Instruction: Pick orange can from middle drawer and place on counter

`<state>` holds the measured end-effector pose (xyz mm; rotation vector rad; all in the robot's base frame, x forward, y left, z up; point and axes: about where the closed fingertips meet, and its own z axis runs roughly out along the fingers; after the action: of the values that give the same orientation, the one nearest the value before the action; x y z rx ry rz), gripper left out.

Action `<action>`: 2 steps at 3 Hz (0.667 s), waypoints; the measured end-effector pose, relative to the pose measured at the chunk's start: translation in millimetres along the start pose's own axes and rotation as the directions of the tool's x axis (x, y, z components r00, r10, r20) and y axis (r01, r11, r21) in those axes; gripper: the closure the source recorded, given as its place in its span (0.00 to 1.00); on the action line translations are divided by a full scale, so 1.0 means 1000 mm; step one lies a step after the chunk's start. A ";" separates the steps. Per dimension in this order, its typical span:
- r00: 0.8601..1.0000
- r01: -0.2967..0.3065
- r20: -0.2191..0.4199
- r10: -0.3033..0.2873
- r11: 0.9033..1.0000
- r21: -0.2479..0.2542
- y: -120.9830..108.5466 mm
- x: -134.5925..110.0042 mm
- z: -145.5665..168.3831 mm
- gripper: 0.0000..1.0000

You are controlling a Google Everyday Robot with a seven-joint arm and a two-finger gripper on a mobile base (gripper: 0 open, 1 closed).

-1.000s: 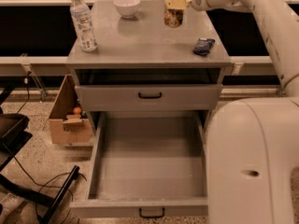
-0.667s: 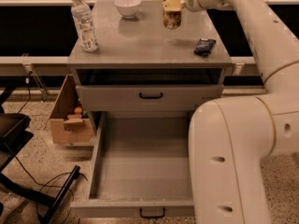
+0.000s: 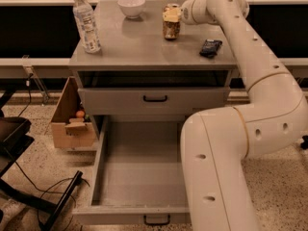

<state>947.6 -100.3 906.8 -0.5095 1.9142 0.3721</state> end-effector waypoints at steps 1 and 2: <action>1.000 0.000 0.000 0.000 1.000 0.000 0.000 0.000 0.000 0.74; 1.000 0.000 0.000 0.000 1.000 0.000 0.000 0.000 0.000 0.51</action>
Offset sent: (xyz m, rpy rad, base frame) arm 0.0000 0.0000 -0.0001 0.0000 0.0001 0.0000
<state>947.6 -100.2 906.7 -0.5096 1.9144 0.3722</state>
